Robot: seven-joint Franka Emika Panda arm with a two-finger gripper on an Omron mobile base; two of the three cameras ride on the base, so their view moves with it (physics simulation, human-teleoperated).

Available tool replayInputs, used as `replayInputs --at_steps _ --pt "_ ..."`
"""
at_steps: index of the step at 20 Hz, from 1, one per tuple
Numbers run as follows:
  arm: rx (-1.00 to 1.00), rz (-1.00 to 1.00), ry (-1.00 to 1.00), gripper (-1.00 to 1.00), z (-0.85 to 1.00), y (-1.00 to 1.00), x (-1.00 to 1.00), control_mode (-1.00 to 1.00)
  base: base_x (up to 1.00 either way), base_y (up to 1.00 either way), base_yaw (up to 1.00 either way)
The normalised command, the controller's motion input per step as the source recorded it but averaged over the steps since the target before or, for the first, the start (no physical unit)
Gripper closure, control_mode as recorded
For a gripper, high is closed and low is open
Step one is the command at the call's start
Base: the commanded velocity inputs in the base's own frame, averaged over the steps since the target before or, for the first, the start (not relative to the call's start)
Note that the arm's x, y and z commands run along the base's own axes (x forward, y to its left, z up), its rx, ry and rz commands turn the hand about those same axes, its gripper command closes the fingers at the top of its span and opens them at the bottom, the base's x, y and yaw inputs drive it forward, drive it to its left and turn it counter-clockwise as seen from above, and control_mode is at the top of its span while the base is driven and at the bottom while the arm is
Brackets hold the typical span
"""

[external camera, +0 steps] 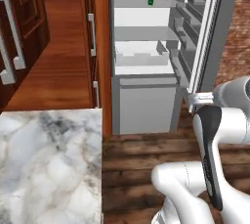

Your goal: Take a sugar cube from the saucer and place it inside the coffee. Then, grab milk from the fridge and place it next to the coffee on the counter to sweeten the coffee.

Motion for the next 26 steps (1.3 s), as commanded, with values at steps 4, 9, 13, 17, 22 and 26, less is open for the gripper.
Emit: replayInputs --at_steps 4,9,13,17,22,26 --pt "0.00 0.00 0.00 -1.00 0.00 0.00 0.00 1.00 0.81 0.17 -0.12" --pt "0.00 0.00 0.00 -1.00 0.00 0.00 0.00 1.00 0.73 0.15 -0.12" --pt "0.00 0.00 0.00 -1.00 0.00 0.00 0.00 1.00 0.64 0.20 -0.09" --pt "0.00 0.00 0.00 -1.00 0.00 0.00 0.00 1.00 0.63 0.26 -0.08" --pt "0.00 0.00 0.00 -1.00 0.00 0.00 0.00 1.00 0.64 0.22 -0.08" --pt "0.00 0.00 0.00 -1.00 0.00 0.00 0.00 1.00 0.64 0.24 -0.08"
